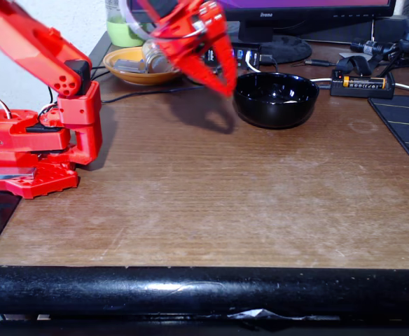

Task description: Ramasse la gomme et mets-la dans le bol.

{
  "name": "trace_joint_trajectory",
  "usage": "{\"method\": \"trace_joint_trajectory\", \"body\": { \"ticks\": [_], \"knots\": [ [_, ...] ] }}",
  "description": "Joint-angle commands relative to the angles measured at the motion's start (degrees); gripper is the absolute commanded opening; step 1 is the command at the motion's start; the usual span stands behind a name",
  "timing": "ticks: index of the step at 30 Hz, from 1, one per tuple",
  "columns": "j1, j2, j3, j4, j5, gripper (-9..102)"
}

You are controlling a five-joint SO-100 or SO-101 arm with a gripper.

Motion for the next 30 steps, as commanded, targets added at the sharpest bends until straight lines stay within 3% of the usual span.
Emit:
{"method": "trace_joint_trajectory", "body": {
  "ticks": [1, 7, 30],
  "knots": [
    [0.97, 18.19, 6.77, 2.46, 2.37, -6],
    [-2.11, 37.97, 13.10, 11.07, 4.66, -6],
    [-5.27, 38.58, 37.27, 14.50, 6.59, -6]
  ]
}}
